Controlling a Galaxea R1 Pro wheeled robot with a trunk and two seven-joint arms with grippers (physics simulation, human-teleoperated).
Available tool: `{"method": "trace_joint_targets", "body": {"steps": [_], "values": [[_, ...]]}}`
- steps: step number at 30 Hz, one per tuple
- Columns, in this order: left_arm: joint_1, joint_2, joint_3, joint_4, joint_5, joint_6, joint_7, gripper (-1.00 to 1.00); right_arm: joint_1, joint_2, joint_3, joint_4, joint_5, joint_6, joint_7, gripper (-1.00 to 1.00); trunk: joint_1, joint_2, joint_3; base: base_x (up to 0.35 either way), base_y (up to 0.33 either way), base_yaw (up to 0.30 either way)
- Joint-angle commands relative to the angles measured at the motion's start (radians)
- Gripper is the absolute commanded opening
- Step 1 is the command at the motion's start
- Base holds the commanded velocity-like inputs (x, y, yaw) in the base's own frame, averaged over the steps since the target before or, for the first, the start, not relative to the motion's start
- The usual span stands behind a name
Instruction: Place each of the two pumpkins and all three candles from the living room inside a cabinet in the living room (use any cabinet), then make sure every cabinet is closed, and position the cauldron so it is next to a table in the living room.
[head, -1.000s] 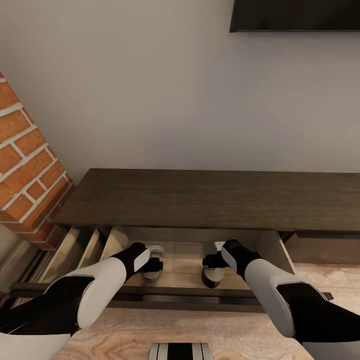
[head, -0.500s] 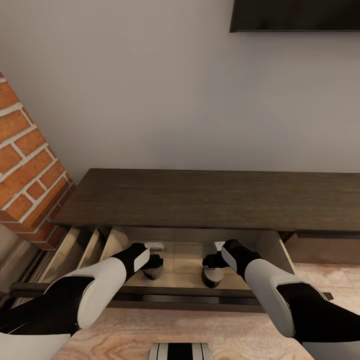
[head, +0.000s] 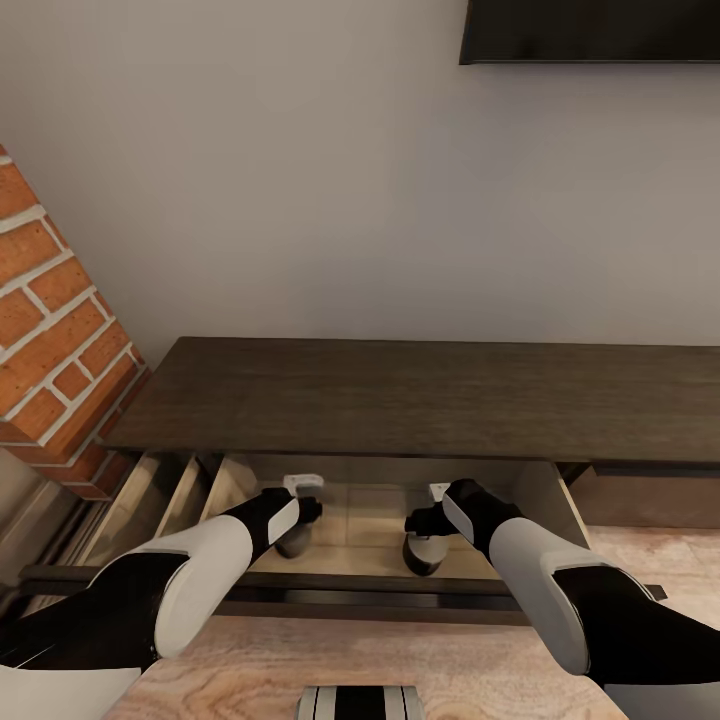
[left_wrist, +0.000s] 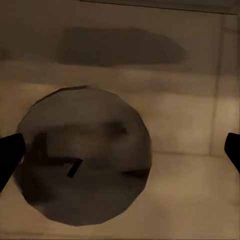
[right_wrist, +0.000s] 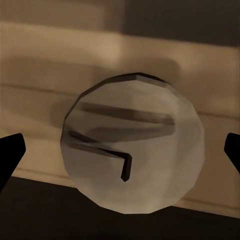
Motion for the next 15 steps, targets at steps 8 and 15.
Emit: {"method": "trace_joint_targets", "body": {"steps": [8, 15], "values": [[-0.001, 0.000, 0.002, 0.000, 0.007, -0.021, 0.007, 1.00, 0.000, 0.000, 0.005, -0.002, -0.001, 0.005, 0.003, 1.00, 0.000, 0.000, -0.001, 0.000, 0.000, 0.000], [-0.001, 0.000, 0.002, 0.001, 0.008, -0.020, 0.007, 1.00, 0.000, 0.000, 0.005, -0.002, 0.000, 0.005, 0.003, 1.00, -0.001, 0.000, 0.007, 0.000, 0.000, 0.000]]}}
